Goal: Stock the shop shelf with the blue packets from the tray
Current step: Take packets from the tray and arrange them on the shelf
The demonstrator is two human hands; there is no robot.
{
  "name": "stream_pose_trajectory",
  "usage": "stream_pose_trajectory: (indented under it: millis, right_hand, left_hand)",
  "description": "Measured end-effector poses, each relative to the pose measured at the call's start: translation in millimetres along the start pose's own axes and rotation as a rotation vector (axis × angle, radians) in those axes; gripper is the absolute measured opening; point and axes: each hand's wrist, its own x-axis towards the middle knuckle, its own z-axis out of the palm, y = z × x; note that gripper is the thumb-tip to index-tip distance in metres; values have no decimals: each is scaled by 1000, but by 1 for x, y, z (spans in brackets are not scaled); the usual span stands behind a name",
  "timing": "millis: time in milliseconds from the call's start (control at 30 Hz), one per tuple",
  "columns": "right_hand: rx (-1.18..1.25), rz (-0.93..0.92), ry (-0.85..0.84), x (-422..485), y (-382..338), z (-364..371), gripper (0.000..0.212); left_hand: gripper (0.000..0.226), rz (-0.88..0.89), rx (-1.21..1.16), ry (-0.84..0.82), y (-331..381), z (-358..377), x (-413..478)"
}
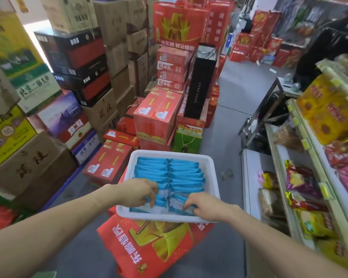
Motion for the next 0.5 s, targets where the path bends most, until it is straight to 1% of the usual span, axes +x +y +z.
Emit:
stream_pose_trajectory:
  millis: [100, 233, 267, 400, 500]
  right_hand:
    - [31, 12, 3, 2, -1, 0, 48]
    - [37, 24, -11, 4, -4, -1, 54]
    - [40, 26, -14, 5, -4, -3, 56]
    - [37, 27, 29, 4, -4, -34, 61]
    - [64, 53, 117, -15, 1, -83, 59]
  left_hand:
    - [35, 0, 22, 0, 1, 2, -2]
    - [50, -24, 4, -142, 2, 8, -4]
    - [52, -26, -3, -151, 3, 10, -3]
    - [47, -49, -82, -70, 5, 1, 4]
    - [44, -45, -124, 16, 7, -46, 16]
